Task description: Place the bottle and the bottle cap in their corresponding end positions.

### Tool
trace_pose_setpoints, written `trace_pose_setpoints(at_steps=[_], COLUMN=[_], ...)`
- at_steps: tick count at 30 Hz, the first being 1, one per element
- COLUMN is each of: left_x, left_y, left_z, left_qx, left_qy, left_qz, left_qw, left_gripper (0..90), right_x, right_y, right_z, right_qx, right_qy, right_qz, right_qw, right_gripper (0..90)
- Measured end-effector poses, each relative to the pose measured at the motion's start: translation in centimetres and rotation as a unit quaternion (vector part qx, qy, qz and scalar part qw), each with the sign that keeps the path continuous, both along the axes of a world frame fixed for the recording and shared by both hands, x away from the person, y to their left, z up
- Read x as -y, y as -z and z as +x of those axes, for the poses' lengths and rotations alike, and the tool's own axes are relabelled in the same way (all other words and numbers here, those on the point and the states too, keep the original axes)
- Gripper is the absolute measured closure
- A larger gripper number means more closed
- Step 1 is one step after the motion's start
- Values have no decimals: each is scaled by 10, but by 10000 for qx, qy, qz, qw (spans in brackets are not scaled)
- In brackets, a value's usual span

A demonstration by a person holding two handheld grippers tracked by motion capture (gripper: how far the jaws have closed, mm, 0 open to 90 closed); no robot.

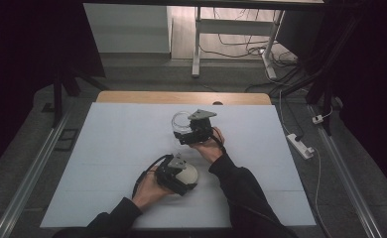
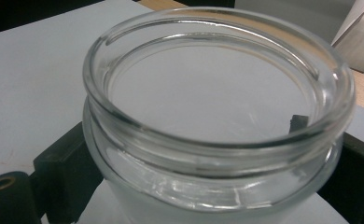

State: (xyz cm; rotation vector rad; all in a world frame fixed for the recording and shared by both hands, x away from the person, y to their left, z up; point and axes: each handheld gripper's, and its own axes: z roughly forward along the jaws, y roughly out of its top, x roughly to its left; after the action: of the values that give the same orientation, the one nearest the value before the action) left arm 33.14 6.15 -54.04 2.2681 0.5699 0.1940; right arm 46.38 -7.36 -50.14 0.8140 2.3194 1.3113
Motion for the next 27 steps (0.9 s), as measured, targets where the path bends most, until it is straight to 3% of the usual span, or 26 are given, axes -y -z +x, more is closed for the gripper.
trace_pose_setpoints(at_steps=[13,18,27], left_x=[4,6,6], left_y=[1,2,2], left_z=[3,2,2], left_qx=[-114,-128,-107], left_qy=[-41,-43,-71], left_qz=[230,411,414], left_qw=[9997,9991,9991], left_gripper=[73,71,66], right_x=[-4,-3,-1], right_y=[8,10,10], right_z=[5,7,6], right_qx=[38,48,-17], right_qy=[32,50,14], right_qz=[-91,-97,-146], right_qw=[9999,9999,9999], right_gripper=[65,65,62])
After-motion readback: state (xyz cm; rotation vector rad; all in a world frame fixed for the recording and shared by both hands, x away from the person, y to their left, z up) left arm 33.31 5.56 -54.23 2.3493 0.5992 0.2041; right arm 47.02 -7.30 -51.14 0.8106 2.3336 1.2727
